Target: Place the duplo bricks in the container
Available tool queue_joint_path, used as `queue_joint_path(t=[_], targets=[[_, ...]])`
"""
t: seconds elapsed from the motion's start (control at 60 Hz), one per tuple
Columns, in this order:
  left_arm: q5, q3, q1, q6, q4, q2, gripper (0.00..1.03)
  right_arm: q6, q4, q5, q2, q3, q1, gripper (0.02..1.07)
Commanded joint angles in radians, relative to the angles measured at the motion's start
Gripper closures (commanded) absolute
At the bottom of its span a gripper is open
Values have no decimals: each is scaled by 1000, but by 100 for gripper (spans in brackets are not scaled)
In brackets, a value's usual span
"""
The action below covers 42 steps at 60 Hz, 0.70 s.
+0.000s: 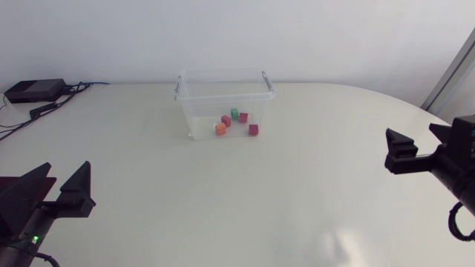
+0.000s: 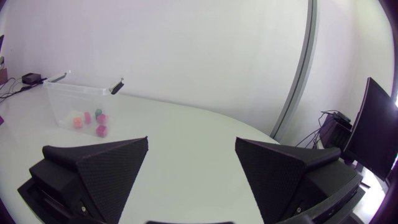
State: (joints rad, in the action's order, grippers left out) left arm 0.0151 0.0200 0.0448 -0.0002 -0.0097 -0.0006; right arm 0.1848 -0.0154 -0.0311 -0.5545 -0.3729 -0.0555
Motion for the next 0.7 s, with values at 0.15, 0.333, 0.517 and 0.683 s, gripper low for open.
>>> queue_joint_path(t=[0.15, 0.333, 0.517, 0.683], targets=[[-6, -19, -10, -11, 1, -9, 4, -40, 25, 0, 133, 97, 4, 6], [-8, -19, -18, -9, 3, -6, 4, -73, 22, 7, 230, 160, 16, 6], [-10, -19, -26, -6, 5, -4, 4, -106, 20, 14, 327, 224, 27, 6], [-12, -20, -33, -4, 7, -2, 4, -136, 18, 21, 414, 281, 38, 6]])
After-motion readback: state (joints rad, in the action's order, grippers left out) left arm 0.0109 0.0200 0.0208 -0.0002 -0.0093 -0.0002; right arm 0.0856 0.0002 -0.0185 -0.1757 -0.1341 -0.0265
